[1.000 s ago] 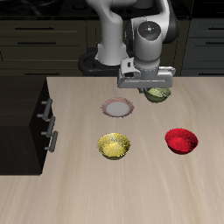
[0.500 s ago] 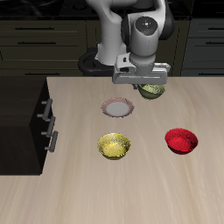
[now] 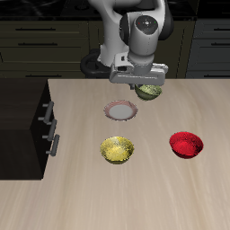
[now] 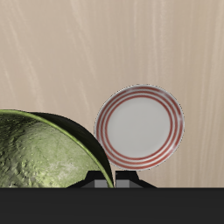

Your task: Place the green bowl on the plate

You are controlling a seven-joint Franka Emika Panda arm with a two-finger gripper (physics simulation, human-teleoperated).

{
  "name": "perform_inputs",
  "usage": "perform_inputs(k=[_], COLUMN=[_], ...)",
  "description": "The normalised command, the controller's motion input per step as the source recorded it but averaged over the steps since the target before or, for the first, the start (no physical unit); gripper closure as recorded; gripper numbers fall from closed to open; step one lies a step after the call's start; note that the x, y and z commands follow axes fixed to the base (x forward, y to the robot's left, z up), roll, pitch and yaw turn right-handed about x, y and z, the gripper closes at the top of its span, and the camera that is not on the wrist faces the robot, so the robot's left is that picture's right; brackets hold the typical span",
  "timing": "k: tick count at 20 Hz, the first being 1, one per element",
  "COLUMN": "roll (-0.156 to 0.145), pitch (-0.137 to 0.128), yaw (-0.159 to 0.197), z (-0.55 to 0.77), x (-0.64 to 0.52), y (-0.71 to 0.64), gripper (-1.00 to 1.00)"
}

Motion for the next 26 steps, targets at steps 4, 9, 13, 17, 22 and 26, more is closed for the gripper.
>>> perform_inputs(k=[4,9,13,17,22,26], roll=[-0.03,-0.024,-0.018,-0.005,-0.011,0.009], pitch=[-0.006,-0.019,0.002,-0.01,-0.013,-0.004], yaw=[0.005,0.003,0.007,0.004,-0.006,-0.009], z=[0.03,0.08,0.0,0.03,0.1,0.07], x=[-0.12,-0.09,-0.02,0.06,0.12,0.12], y=[-0.14,-0.21,-0.06,-0.12,-0.01,0.01], gripper=[1.0,1.0,1.0,1.0,1.0,1.0])
